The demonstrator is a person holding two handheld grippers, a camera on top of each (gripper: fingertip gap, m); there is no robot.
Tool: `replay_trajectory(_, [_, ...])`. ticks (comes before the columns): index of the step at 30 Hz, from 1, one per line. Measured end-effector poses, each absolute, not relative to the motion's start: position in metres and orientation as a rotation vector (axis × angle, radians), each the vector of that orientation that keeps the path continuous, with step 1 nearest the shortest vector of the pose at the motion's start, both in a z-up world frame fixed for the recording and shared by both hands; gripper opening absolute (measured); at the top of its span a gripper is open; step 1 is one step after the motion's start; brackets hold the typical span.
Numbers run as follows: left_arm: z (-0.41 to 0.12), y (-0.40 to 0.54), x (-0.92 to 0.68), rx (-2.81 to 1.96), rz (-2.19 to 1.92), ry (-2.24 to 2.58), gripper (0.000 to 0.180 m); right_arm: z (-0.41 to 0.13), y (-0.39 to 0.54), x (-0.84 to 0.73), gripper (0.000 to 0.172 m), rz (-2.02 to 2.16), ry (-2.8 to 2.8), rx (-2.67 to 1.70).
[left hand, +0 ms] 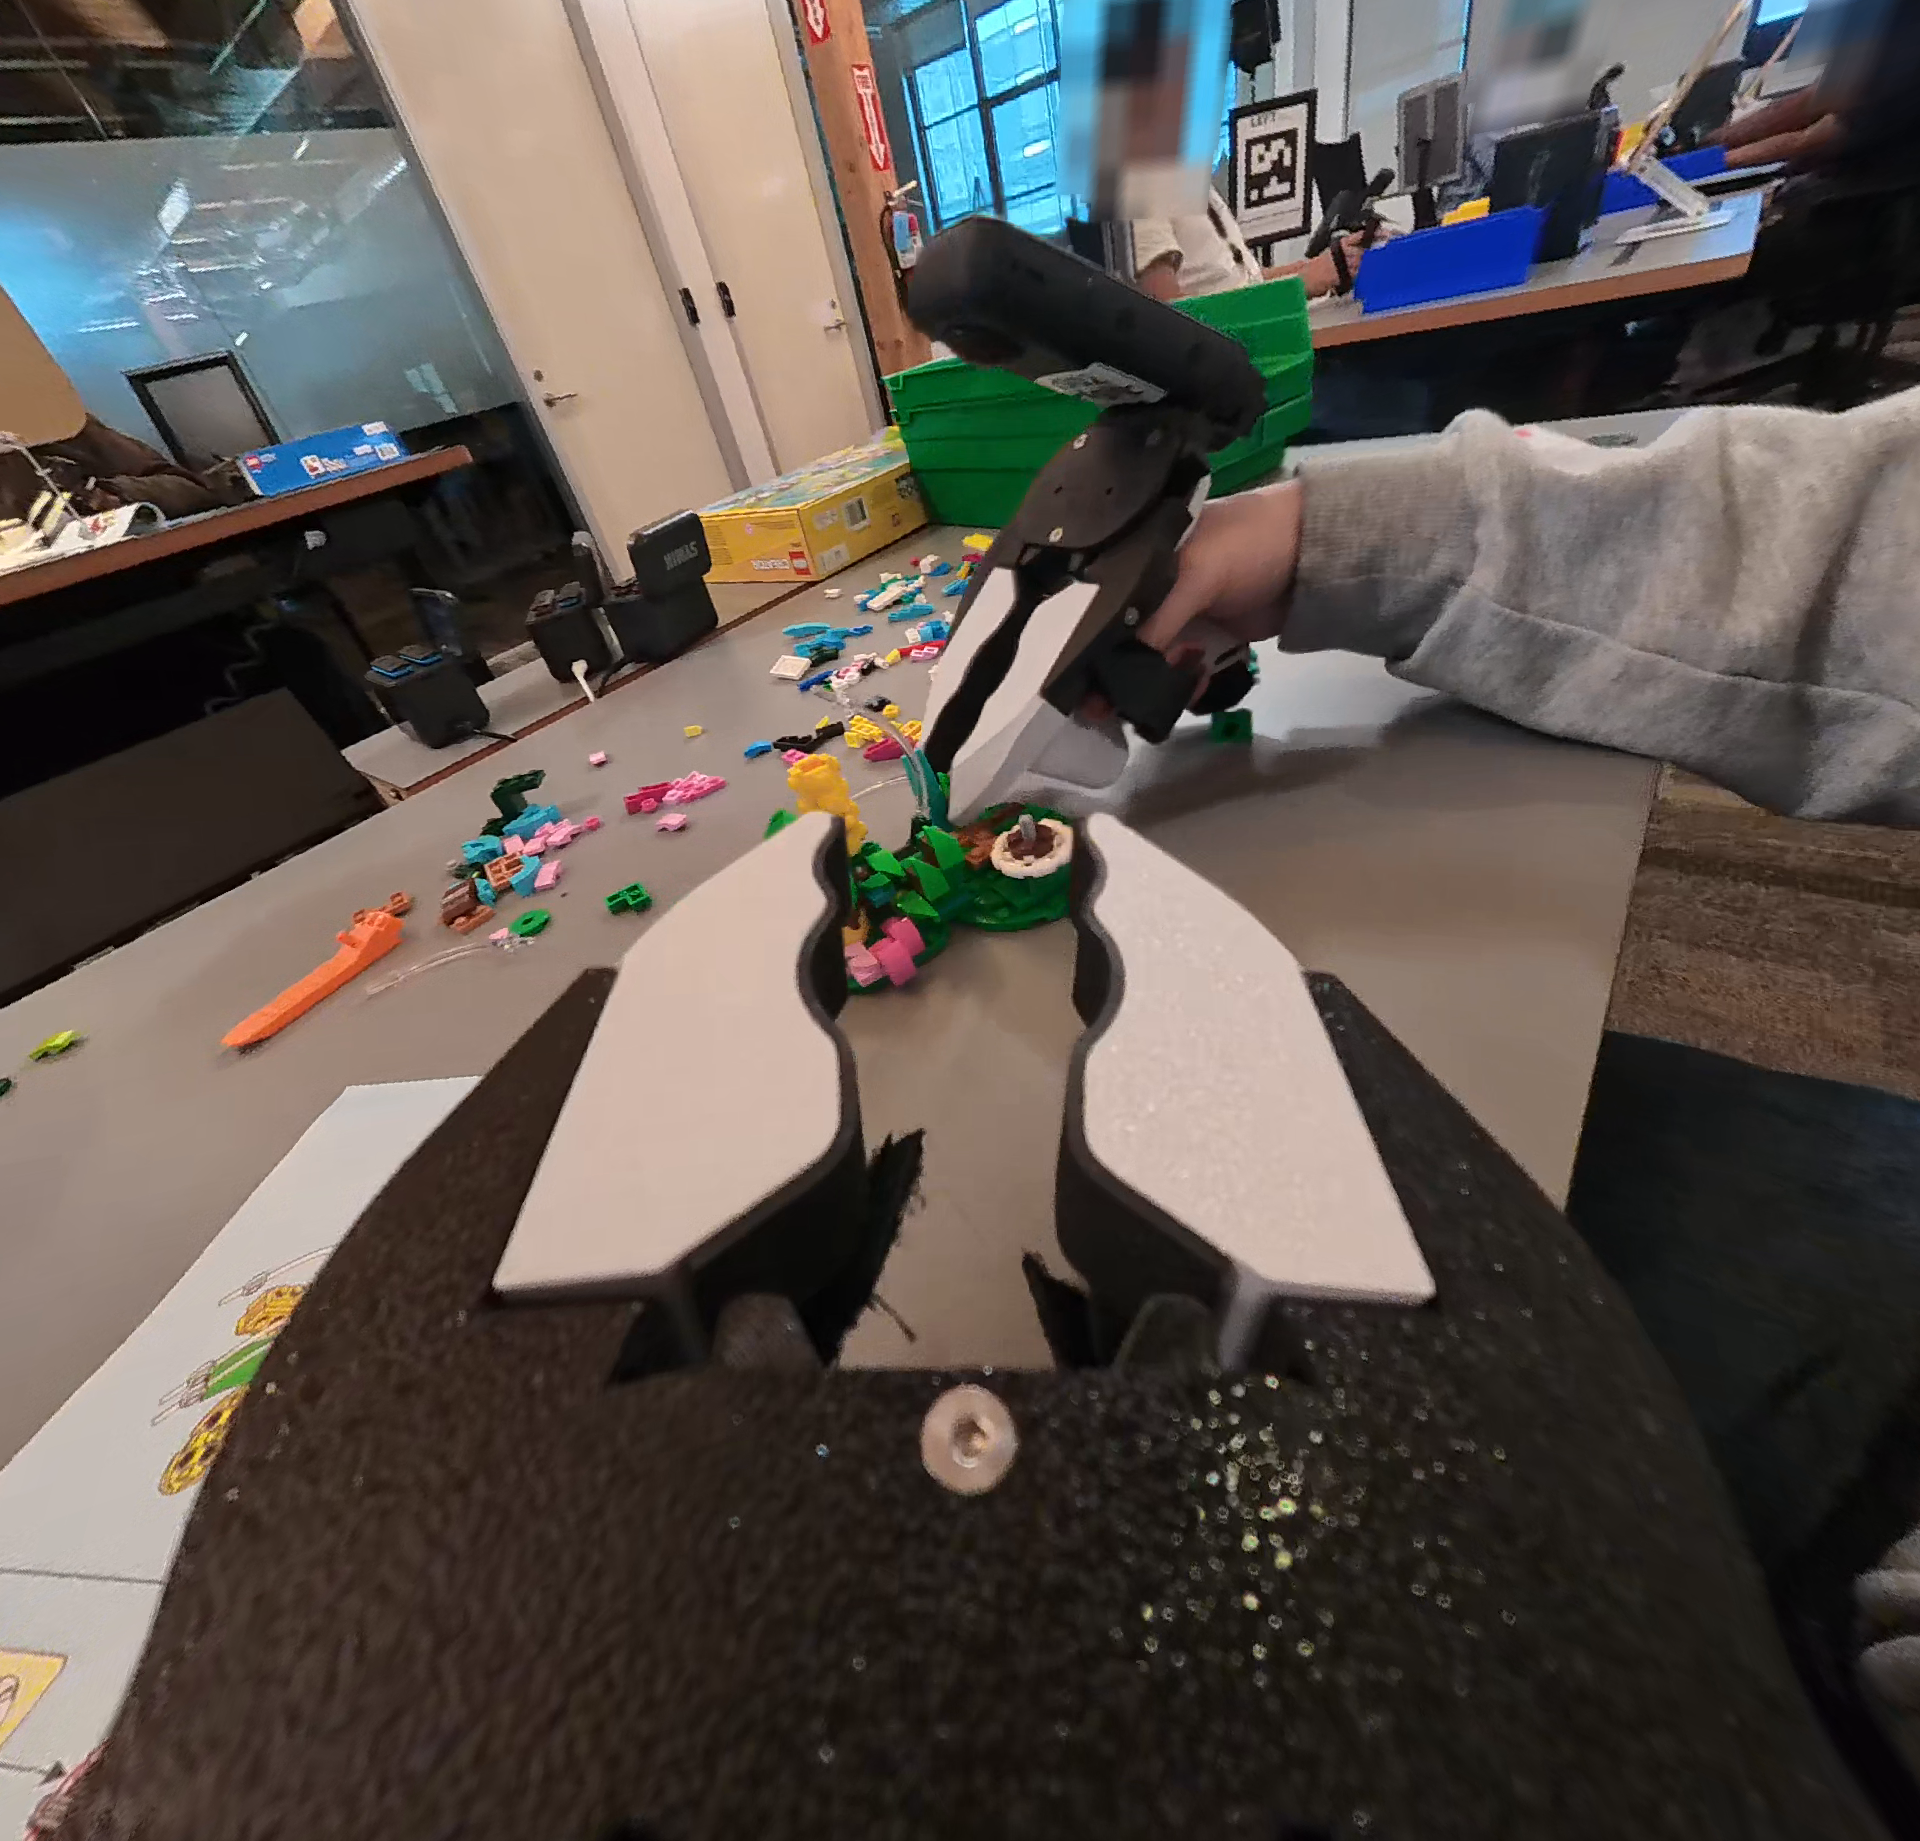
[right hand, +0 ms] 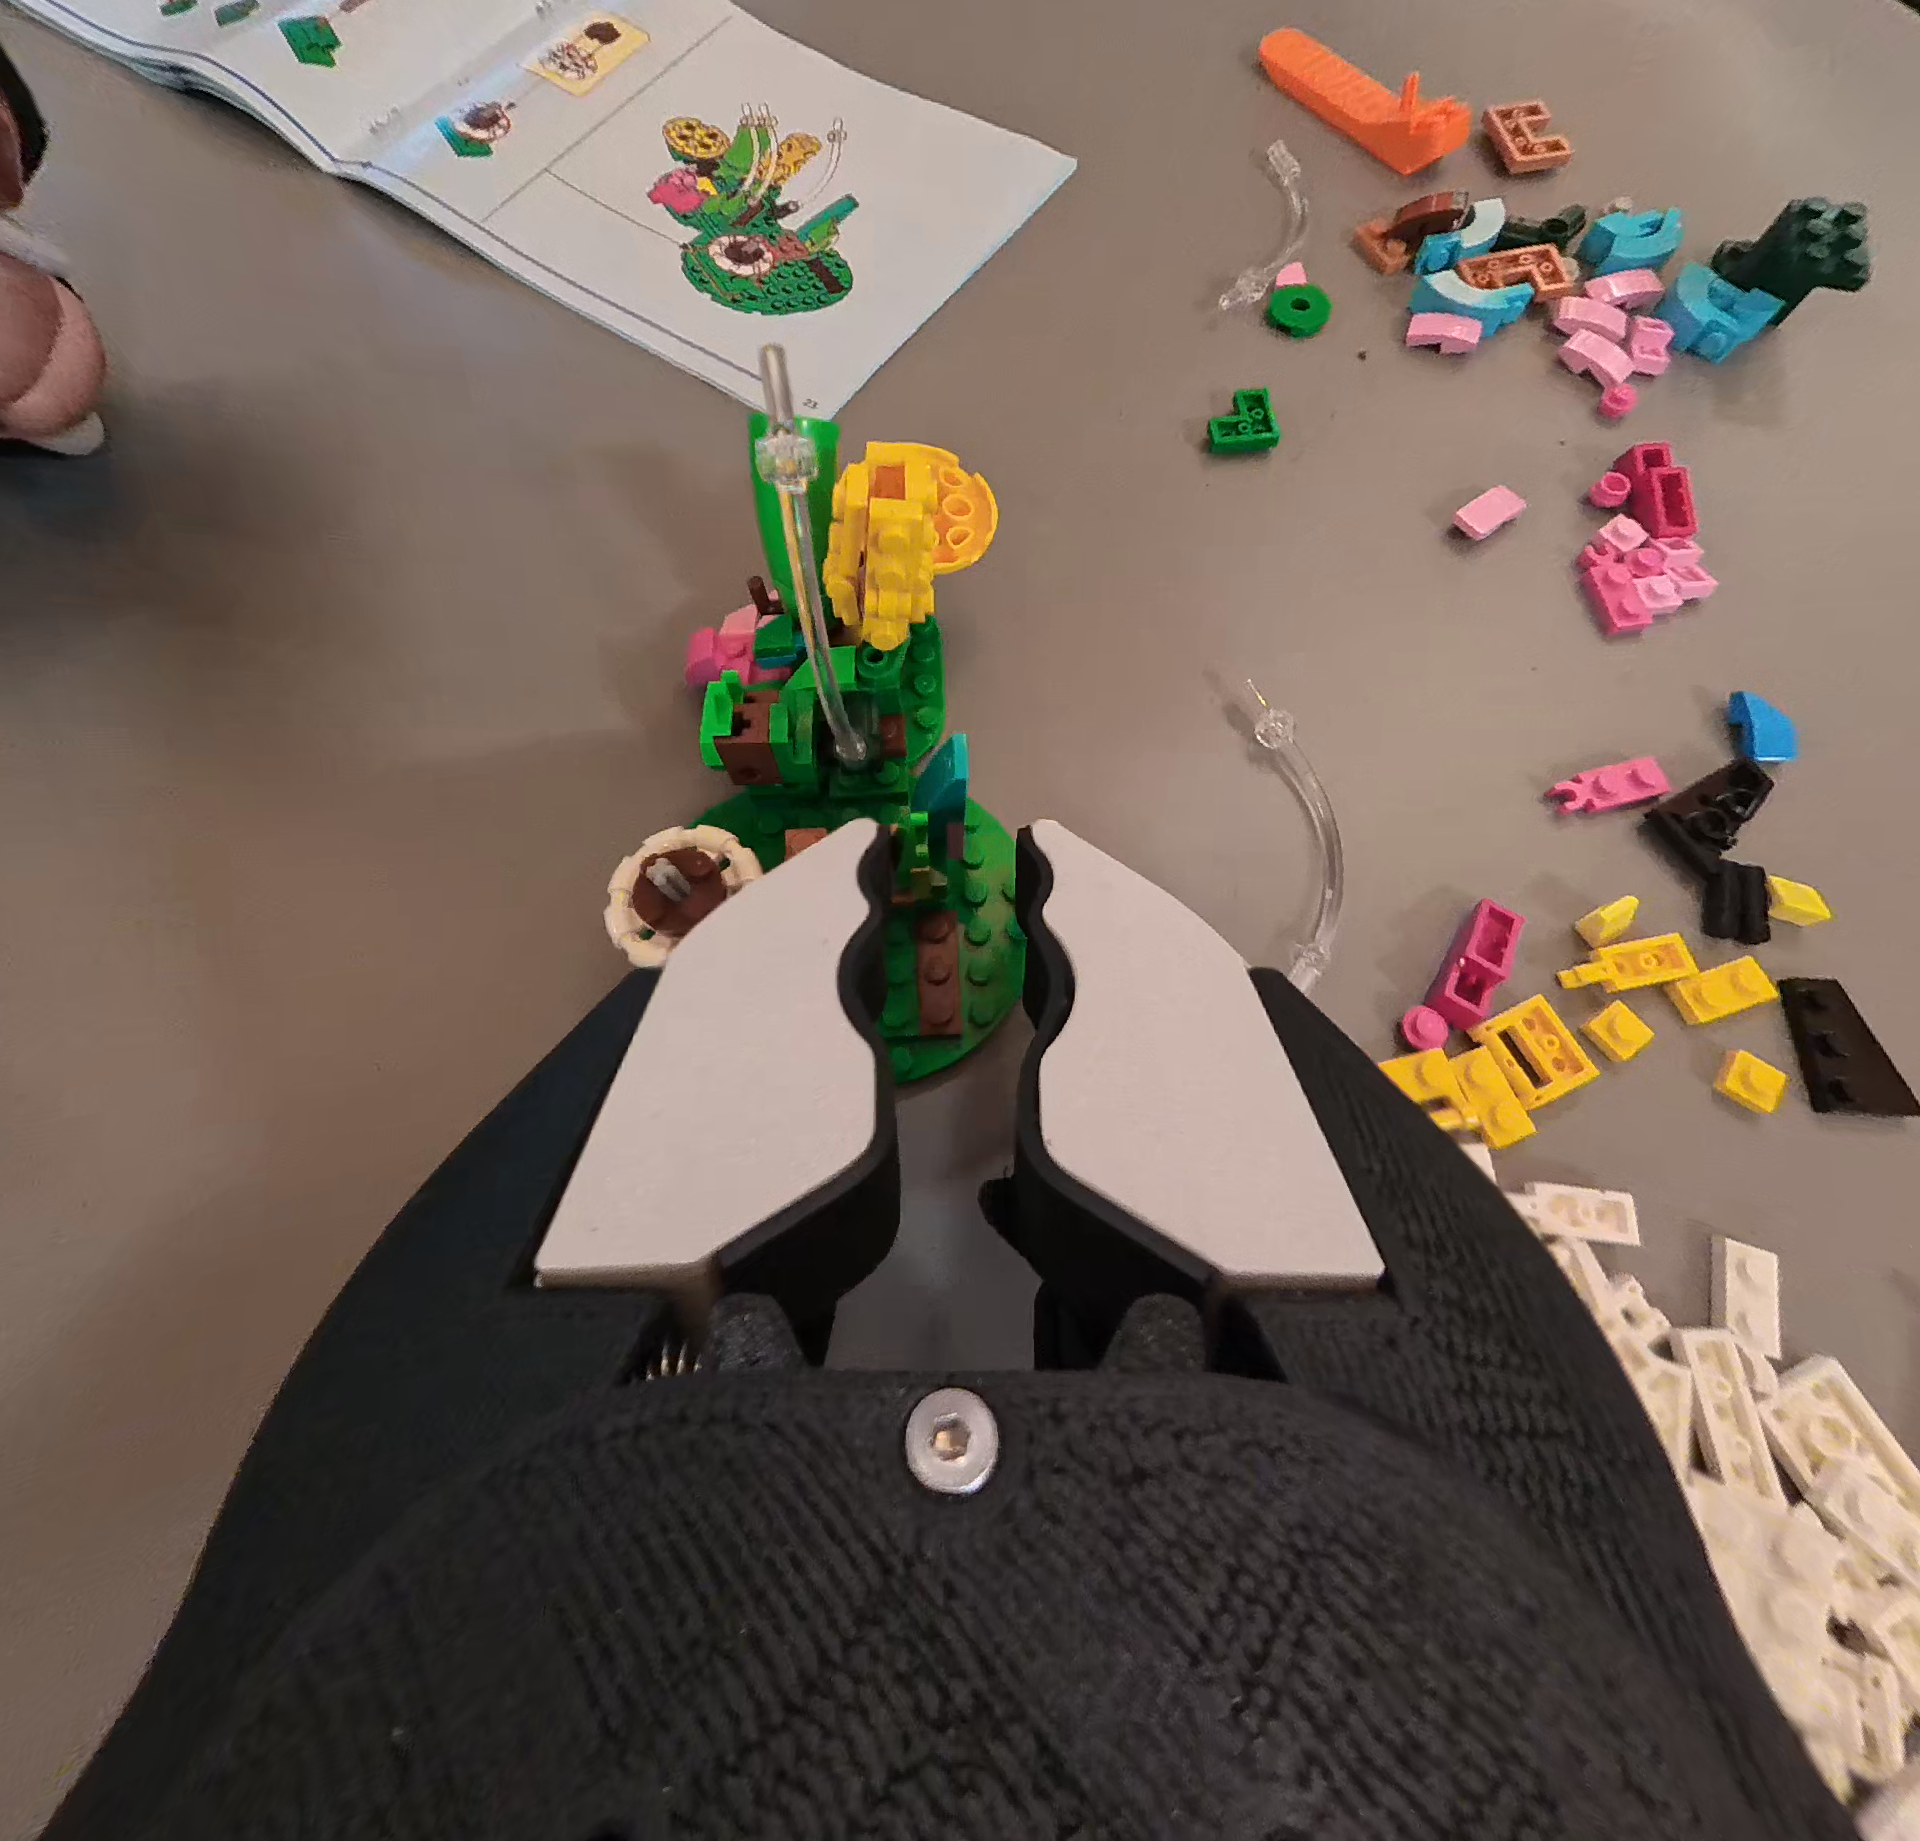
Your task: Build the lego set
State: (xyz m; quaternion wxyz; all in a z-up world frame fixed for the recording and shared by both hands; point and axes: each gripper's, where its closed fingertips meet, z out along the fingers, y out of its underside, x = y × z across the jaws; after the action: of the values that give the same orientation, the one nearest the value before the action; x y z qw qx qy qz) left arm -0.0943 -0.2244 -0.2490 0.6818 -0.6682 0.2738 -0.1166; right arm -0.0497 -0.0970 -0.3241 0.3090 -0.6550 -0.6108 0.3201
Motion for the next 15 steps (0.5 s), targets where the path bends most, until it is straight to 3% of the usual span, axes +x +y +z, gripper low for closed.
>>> replay_trajectory(15, [-0.265,-0.230,-0.079,-1.554,-0.144,0.800,0.040,-0.329,-0.114,-0.058,0.012,0.880,-1.705,-1.691])
